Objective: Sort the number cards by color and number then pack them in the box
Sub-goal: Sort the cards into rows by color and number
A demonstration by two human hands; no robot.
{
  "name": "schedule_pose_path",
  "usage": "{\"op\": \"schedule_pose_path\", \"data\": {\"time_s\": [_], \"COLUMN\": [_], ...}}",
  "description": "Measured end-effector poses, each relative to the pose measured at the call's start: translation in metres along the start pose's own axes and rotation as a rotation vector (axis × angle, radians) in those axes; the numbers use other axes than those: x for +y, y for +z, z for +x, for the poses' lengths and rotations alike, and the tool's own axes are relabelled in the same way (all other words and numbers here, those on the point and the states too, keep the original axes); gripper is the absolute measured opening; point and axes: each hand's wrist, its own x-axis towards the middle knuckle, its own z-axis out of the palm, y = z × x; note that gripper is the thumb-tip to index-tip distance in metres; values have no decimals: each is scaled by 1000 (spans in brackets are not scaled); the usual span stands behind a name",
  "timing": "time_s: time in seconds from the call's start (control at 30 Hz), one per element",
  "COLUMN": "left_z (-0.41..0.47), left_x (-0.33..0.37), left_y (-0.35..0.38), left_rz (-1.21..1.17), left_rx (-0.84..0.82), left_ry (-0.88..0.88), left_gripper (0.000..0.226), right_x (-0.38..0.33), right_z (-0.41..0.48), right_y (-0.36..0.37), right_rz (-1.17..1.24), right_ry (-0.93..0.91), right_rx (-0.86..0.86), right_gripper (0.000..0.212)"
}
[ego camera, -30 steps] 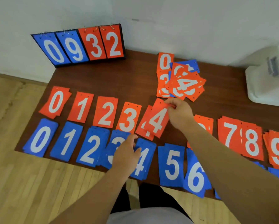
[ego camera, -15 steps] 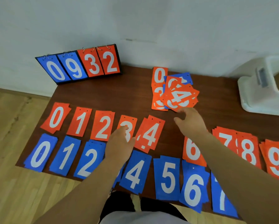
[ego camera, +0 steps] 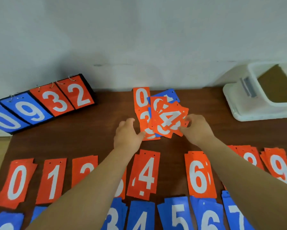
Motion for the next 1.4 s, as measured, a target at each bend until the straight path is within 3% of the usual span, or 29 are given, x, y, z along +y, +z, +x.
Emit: {"op": "schedule_pose_path", "data": {"time_s": [0.23, 0.4, 0.53, 0.87, 1.0, 1.17, 1.4], "left_z": [120, 188, 197, 176, 153, 97, -34], "left_x": [15, 33, 28, 16, 10, 0, 1], "left_y": [-7, 4, 13, 5, -26, -68, -93], "left_rz": [49, 216, 293, -37, -99, -229, -418], "left_rx": [31, 87, 69, 138, 250, 322, 151], "left_ry": [33, 144, 195, 252, 240, 198, 76], "left_gripper": [71, 69, 64, 35, 35, 35, 41], "right_x": [-25, -31, -21, -16, -13, -20, -17], "right_z": [60, 82, 80, 73, 60, 26, -78], "right_y": [30, 44, 45, 30, 17, -15, -58], "right_rz": [-148, -198, -153, -151, 41, 527, 951], "right_ry": [65, 104, 69, 77, 69, 155, 92], "right_rx": [35, 9, 89, 219, 282, 391, 179], "right_gripper": [83, 102, 88, 54, 39, 31, 25]}}
